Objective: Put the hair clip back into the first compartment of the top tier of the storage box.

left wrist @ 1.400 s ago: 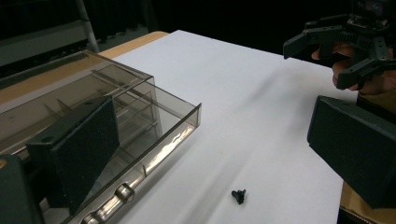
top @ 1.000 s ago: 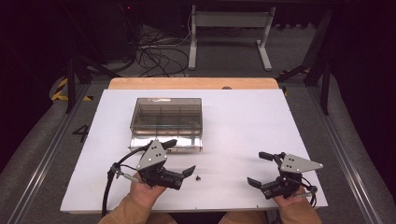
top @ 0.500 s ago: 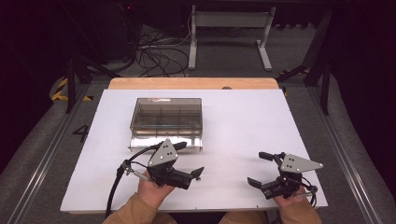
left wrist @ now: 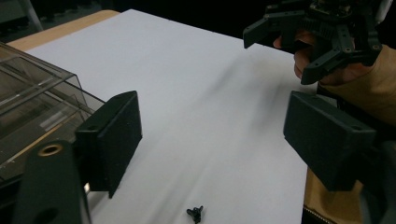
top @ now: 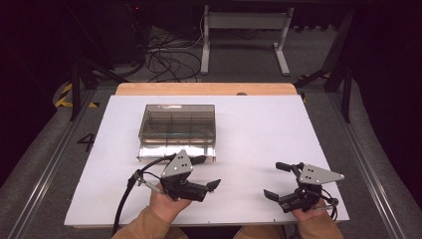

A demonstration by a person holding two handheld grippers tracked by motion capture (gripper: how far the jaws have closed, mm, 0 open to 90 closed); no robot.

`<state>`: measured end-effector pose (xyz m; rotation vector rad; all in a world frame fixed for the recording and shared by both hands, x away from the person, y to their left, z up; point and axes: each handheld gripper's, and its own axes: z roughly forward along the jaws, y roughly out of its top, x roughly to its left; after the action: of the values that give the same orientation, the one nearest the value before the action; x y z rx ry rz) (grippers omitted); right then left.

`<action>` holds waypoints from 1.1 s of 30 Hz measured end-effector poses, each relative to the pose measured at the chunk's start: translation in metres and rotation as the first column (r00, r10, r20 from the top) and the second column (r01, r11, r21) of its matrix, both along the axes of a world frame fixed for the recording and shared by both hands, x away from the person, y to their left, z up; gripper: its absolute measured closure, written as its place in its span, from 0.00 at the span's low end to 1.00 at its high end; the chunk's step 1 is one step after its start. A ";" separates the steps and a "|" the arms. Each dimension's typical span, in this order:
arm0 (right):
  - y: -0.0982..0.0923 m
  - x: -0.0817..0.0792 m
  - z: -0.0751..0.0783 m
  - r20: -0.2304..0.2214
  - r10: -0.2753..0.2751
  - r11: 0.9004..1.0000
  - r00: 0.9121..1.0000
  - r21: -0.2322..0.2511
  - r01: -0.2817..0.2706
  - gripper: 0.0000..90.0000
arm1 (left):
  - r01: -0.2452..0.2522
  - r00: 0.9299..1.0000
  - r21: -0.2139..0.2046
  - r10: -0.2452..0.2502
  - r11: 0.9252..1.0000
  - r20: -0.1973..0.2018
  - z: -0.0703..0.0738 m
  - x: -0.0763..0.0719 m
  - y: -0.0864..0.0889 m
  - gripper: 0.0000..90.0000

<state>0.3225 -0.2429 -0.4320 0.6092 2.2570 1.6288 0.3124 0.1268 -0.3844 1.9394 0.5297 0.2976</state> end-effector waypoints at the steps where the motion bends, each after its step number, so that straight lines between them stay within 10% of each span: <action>1: 0.000 0.000 0.000 0.000 0.001 1.000 1.000 -0.001 -0.001 0.02 | 0.002 1.000 0.017 -0.001 1.000 -0.011 -0.001 0.000 -0.001 0.28; 33: 0.000 0.000 -0.001 -0.003 0.007 1.000 1.000 -0.007 -0.007 0.02 | 0.028 0.986 0.258 0.016 0.966 -0.168 -0.037 0.014 -0.023 0.36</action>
<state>0.3221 -0.2428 -0.4326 0.6033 2.2682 1.6242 0.3264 0.1038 -0.4211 2.2344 0.6203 0.2075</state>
